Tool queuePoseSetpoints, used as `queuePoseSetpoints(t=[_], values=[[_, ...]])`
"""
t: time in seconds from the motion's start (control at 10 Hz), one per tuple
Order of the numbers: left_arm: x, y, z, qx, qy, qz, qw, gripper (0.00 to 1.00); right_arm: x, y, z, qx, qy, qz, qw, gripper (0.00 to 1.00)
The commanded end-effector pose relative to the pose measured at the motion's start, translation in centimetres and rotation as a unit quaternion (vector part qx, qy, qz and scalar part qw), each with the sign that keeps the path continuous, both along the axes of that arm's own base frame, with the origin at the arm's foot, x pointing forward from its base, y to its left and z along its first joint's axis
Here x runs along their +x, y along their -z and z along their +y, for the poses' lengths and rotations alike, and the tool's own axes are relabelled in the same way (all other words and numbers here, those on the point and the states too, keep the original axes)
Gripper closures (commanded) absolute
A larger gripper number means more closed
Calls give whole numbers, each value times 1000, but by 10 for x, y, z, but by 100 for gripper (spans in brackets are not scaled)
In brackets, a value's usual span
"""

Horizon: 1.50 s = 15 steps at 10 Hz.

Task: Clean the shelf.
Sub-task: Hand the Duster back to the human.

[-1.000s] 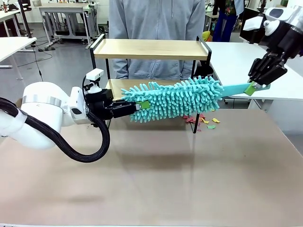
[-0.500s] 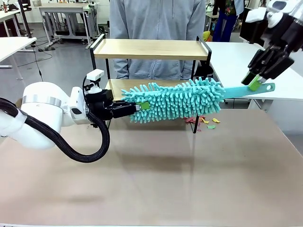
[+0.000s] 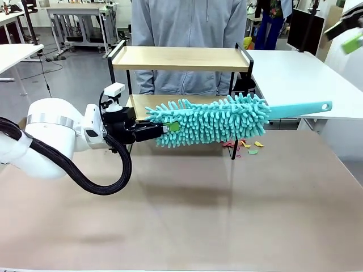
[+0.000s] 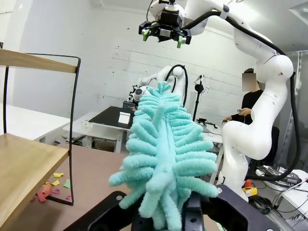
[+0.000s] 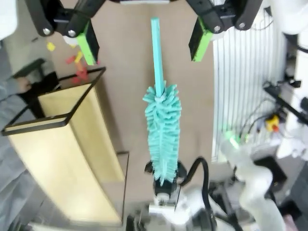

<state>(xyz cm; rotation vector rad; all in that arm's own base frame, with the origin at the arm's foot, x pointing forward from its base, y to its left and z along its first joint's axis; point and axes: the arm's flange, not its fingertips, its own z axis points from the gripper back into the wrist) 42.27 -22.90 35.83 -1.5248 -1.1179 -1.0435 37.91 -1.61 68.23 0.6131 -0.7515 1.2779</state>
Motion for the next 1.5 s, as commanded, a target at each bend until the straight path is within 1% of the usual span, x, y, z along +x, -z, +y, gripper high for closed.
queuePoseSetpoints(t=[0.0,0.1,0.2,0.3,0.4,0.5,0.6,0.7,0.9,1.0,1.1,1.2,1.4], values=[[1,-2,0,-6,-2,-8,1000,100,-12,16,-24,65,-2,-46,997,0],[1,-2,0,-6,-2,-8,1000,100,-16,18,-38,83,18,-50,995,0],[1,-2,0,-6,-2,-8,1000,100,-12,20,-46,91,0,-34,995,0],[0,0,0,0,0,0,1000,83,-15,3,-37,57,19,-29,998,0],[-2,-17,7,-27,5,3,1000,83,-15,3,-37,57,19,-29,998,0],[-3,-45,19,-35,-11,-9,999,83,-15,3,-37,57,19,-29,998,0],[-6,-74,33,-34,-38,-21,998,83,-15,3,-37,57,19,-29,998,0],[-9,-104,50,-23,-60,-38,997,83,-15,3,-37,57,19,-29,998,0],[-14,-161,91,-10,-117,-55,992,83,-15,3,-37,57,19,-29,998,0],[-16,-190,122,-5,-184,-67,981,83,-15,3,-37,57,19,-29,998,0],[-21,-209,152,-13,-237,-63,969,83,-15,3,-37,57,19,-29,998,0],[-25,-221,183,-9,-315,-69,947,83,-15,3,-37,57,19,-29,998,0],[-38,-228,234,-7,-428,-64,901,83,-15,3,-37,57,19,-29,998,0]])
